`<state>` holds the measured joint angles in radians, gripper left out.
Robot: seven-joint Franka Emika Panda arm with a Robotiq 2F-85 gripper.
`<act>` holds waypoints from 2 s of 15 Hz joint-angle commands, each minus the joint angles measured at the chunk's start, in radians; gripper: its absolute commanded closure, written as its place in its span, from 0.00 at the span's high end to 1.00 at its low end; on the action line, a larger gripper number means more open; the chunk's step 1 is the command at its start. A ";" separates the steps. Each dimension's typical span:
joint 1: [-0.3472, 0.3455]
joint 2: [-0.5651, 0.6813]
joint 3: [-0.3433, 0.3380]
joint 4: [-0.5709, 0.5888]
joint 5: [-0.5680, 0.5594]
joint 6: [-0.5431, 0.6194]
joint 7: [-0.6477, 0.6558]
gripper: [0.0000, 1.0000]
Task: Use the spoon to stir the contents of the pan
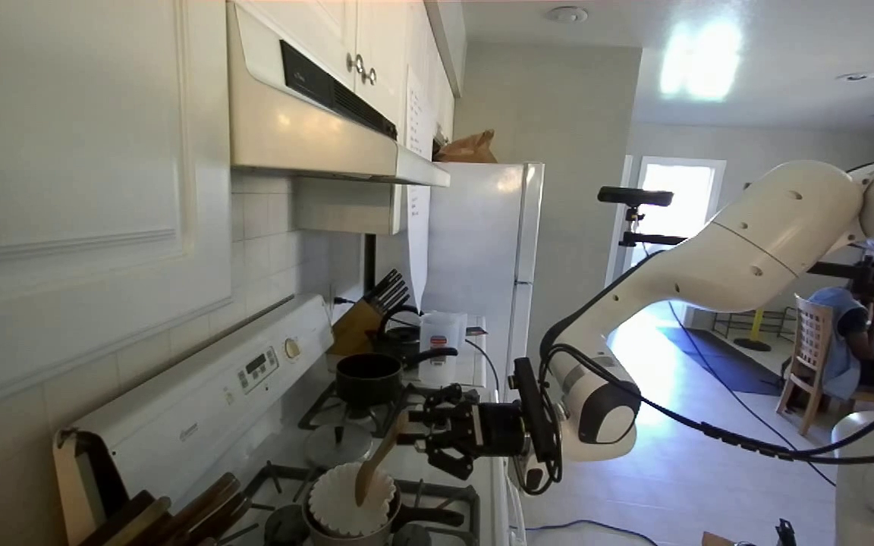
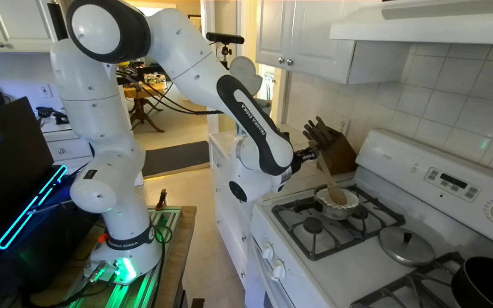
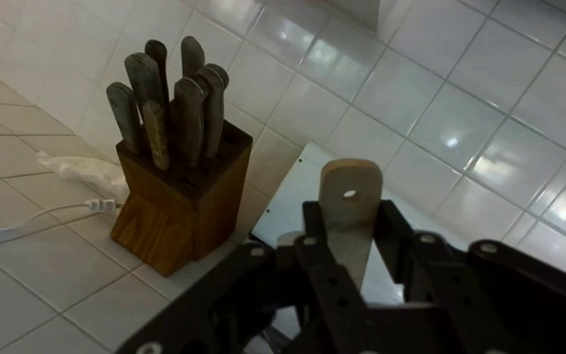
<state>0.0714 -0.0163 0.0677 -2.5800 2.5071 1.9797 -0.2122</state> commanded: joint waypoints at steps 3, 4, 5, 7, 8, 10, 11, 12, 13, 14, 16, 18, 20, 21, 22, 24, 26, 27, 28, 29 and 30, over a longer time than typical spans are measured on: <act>0.032 0.017 0.036 0.007 -0.006 -0.021 -0.005 0.08; 0.035 0.008 0.039 -0.002 -0.005 -0.019 -0.001 0.08; 0.036 -0.004 0.040 -0.013 -0.005 -0.019 0.002 0.08; 0.032 -0.025 0.035 -0.041 -0.003 -0.030 0.008 0.08; 0.028 -0.033 0.030 -0.053 -0.002 -0.030 0.010 0.08; 0.019 -0.042 0.021 -0.069 -0.002 -0.029 0.008 0.08; 0.012 -0.046 0.014 -0.075 -0.002 -0.027 0.004 0.08; 0.005 -0.044 0.007 -0.076 -0.002 -0.026 -0.002 0.08; -0.002 -0.035 0.001 -0.068 -0.002 -0.025 -0.005 0.08; -0.008 -0.028 -0.005 -0.061 -0.002 -0.026 -0.009 0.08; -0.014 -0.010 -0.010 -0.039 -0.002 -0.025 -0.012 0.08; -0.011 0.008 -0.005 -0.017 -0.002 -0.027 -0.015 0.08; 0.002 0.024 0.008 0.009 -0.002 -0.023 -0.011 0.08; 0.009 0.030 0.014 0.016 -0.002 -0.023 -0.012 0.08; 0.017 0.028 0.022 0.018 -0.002 -0.017 -0.013 0.08; 0.023 0.011 0.028 -0.006 -0.002 -0.019 -0.020 0.08; 0.011 -0.023 0.015 -0.073 -0.002 -0.030 -0.033 0.08; 0.004 -0.035 0.007 -0.102 -0.002 -0.032 -0.043 0.08; -0.008 -0.047 -0.006 -0.134 -0.002 -0.028 -0.053 0.08; -0.019 -0.057 -0.017 -0.161 -0.002 -0.030 -0.064 0.08; -0.032 -0.071 -0.029 -0.189 -0.002 -0.039 -0.080 0.08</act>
<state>0.0742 -0.0219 0.0690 -2.6651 2.5071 1.9548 -0.2524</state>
